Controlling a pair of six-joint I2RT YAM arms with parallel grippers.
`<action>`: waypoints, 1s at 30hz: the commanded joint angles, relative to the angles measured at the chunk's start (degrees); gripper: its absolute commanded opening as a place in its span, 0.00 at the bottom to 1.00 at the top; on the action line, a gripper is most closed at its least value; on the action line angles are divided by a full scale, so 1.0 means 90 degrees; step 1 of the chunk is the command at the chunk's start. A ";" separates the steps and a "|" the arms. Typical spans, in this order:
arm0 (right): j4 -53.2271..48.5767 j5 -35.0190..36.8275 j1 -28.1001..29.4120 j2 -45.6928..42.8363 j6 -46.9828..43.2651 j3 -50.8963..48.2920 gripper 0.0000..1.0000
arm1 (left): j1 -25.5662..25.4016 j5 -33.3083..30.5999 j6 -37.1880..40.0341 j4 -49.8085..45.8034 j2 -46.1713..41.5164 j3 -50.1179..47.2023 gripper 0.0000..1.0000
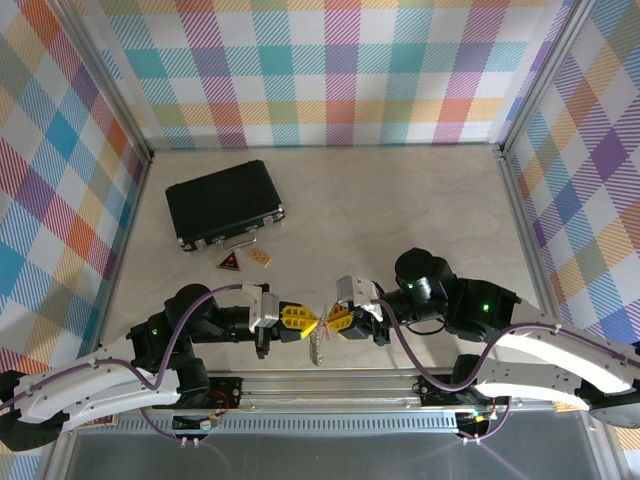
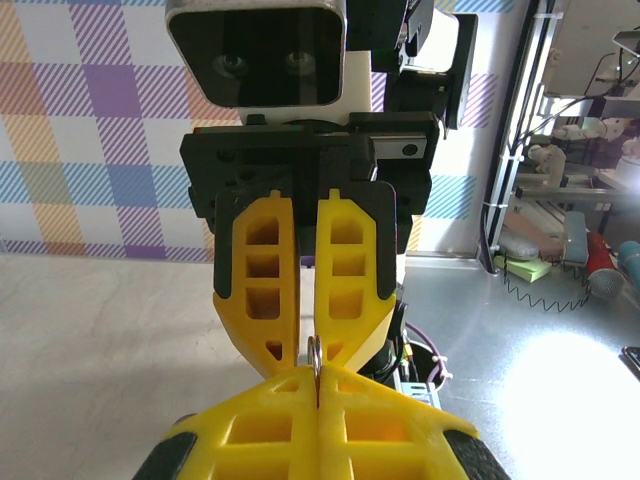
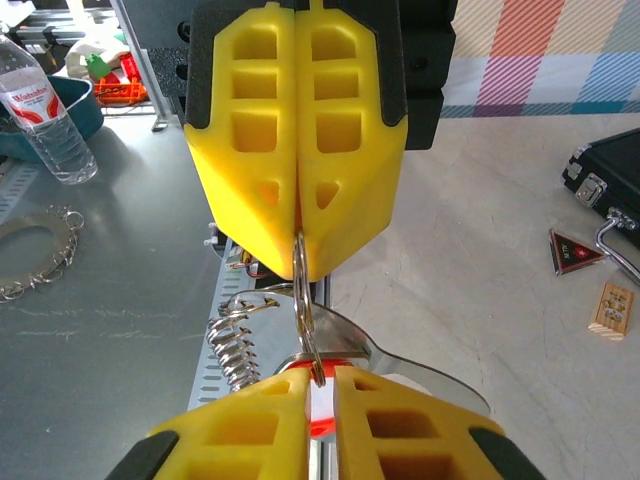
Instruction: Put the keys on the keyring
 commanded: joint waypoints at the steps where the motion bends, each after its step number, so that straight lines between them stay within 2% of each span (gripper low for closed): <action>1: 0.0352 -0.0187 0.0023 0.0018 0.0105 -0.0055 0.11 | -0.0008 0.0205 -0.0057 0.0418 -0.0073 0.0068 0.00; 8: 0.0442 -0.0276 0.0023 0.0180 0.0087 -0.0065 0.03 | -0.0008 0.0282 -0.0119 0.0525 -0.0078 -0.0010 0.00; 13: 0.0457 -0.0266 0.0022 0.0226 0.0067 -0.0028 0.03 | -0.0008 0.0292 -0.0126 0.0575 -0.0086 -0.0045 0.00; 15: 0.0454 -0.0229 0.0023 0.0174 0.0091 -0.0040 0.08 | -0.0008 0.0272 -0.0126 0.0575 -0.0114 -0.0065 0.00; 20: 0.0592 -0.0105 0.0023 -0.0075 0.0292 -0.0263 0.31 | -0.0008 0.0121 -0.0124 0.0599 -0.0193 -0.0141 0.00; 23: 0.0757 -0.0063 0.0027 -0.0328 0.0480 -0.0552 0.35 | -0.0008 0.0060 -0.0139 0.0652 -0.0194 -0.0179 0.00; 30: 0.1051 -0.0037 0.0018 -0.0543 0.0702 -0.0911 0.35 | -0.0008 0.0038 -0.0141 0.0731 -0.0156 -0.0172 0.00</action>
